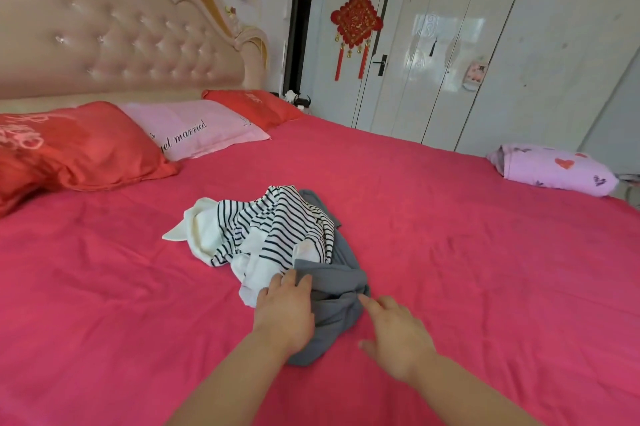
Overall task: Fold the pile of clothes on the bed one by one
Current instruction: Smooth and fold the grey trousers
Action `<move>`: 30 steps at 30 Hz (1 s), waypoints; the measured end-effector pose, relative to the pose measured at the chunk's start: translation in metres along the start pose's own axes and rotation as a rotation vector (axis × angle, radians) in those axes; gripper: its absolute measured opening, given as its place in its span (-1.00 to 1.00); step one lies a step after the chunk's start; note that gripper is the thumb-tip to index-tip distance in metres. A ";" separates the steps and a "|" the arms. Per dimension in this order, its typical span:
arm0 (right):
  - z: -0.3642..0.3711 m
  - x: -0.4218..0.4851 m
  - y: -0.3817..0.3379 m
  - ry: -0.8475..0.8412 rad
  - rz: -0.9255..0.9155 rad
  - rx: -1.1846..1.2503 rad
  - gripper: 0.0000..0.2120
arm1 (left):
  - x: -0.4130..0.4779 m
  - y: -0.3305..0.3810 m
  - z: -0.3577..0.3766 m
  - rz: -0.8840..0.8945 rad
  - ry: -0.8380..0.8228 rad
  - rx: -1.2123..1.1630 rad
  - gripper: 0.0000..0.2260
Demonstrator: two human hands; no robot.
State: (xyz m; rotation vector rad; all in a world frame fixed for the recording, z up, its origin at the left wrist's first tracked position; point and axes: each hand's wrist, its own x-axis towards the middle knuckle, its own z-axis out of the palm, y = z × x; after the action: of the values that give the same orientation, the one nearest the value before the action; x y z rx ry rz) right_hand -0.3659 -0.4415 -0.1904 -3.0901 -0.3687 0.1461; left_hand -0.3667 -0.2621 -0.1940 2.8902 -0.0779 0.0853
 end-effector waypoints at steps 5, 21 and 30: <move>0.021 0.039 -0.036 -0.065 -0.042 0.023 0.05 | 0.013 -0.021 0.015 -0.007 -0.037 -0.082 -0.41; -0.026 -0.020 0.131 0.099 -0.056 -0.174 -0.73 | 0.027 0.028 0.033 -0.025 -0.204 0.083 -0.34; -0.081 -0.142 0.271 0.338 0.289 -0.170 -0.67 | 0.006 0.092 0.045 0.077 -0.278 0.056 -0.31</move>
State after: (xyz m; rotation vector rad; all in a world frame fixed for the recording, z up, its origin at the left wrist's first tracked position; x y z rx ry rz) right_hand -0.4323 -0.7392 -0.1068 -3.2288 0.0820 -0.4200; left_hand -0.3643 -0.3623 -0.2147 2.9350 -0.2398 -0.3065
